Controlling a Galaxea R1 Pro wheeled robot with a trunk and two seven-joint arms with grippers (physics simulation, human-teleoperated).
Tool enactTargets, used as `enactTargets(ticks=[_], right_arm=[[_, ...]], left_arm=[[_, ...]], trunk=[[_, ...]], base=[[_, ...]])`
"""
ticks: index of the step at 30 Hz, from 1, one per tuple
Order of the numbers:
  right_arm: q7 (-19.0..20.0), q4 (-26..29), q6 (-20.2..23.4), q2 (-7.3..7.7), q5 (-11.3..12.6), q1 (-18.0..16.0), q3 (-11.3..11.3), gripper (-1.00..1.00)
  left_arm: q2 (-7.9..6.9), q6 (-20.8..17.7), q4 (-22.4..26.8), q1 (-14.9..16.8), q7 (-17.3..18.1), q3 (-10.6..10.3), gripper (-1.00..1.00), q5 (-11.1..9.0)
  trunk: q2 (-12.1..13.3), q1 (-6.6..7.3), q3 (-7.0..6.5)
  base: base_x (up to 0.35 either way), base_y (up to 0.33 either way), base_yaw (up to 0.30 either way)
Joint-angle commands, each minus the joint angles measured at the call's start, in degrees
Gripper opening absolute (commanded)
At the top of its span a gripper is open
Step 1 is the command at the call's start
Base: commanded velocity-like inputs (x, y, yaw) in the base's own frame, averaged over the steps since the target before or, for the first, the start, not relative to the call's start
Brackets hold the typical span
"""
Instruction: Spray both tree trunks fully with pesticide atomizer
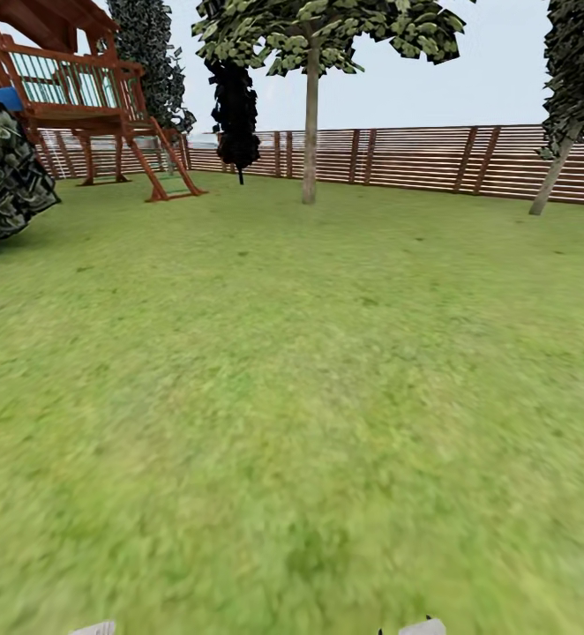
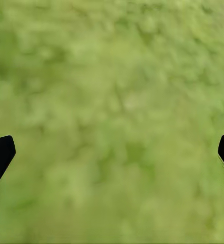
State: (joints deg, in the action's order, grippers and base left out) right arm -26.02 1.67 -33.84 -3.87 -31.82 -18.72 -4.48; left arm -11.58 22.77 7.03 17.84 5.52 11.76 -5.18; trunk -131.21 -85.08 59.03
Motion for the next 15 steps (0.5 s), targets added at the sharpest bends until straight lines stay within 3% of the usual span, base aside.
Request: enactTargets(ticks=[1, 15], right_arm=[[0.0, 0.0, 0.0, 0.00, 0.0, 0.0, 0.0, 1.00], [-0.1, 0.0, 0.0, -0.09, 0.3, 0.0, -0.1, 1.00]], left_arm=[[0.01, 0.0, 0.0, 0.0, 0.0, 0.0, -1.00, 0.0], [-0.02, 0.0, 0.0, 0.0, 0.0, 0.0, -1.00, 0.0]], trunk=[[0.0, 0.00, 0.00], [0.0, 0.00, 0.00]], base=[[0.339, 0.000, 0.000], [0.339, 0.000, 0.000]])
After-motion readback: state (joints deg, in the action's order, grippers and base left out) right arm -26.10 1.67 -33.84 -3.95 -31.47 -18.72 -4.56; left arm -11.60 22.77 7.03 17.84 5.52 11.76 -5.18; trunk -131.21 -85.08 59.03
